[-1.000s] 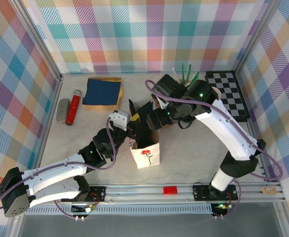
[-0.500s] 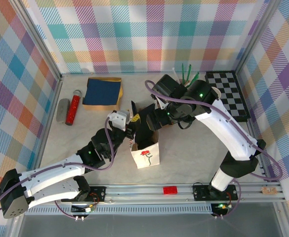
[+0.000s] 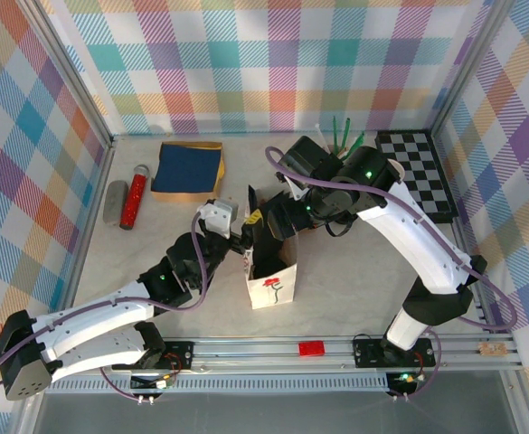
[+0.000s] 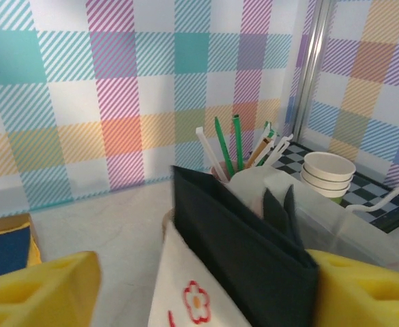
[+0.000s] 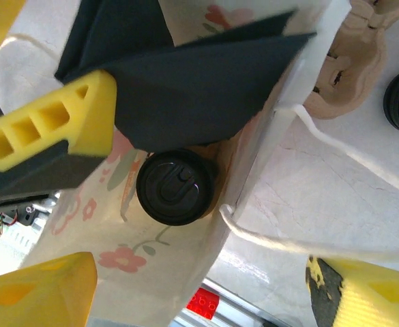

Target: Pack the takeout coffee

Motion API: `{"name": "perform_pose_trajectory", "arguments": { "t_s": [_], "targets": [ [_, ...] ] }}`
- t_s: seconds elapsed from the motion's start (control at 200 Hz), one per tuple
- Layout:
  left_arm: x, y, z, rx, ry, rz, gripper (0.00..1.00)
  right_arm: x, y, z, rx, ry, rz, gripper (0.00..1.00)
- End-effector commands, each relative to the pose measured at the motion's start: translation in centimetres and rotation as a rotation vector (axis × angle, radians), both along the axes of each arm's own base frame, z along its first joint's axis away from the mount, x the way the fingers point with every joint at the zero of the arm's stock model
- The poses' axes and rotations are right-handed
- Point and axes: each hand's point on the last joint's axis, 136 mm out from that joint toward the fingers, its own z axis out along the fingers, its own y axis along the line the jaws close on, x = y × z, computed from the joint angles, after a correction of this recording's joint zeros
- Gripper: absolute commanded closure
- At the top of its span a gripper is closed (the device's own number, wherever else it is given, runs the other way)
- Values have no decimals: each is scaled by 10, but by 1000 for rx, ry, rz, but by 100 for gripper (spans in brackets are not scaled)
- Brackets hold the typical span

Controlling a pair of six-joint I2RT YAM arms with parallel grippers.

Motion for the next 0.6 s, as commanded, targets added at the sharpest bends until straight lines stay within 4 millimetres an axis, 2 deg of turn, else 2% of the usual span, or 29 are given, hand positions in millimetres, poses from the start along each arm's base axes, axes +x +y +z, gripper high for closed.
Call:
{"name": "perform_pose_trajectory", "arguments": {
  "t_s": [0.0, 0.59],
  "targets": [
    [-6, 2, 25, -39, -20, -14, 21, -3, 1, 5, 14, -2, 10, 20],
    [-7, 9, 33, -57, 8, 9, 18, -6, -1, 8, 30, -6, 6, 20]
  ]
}}
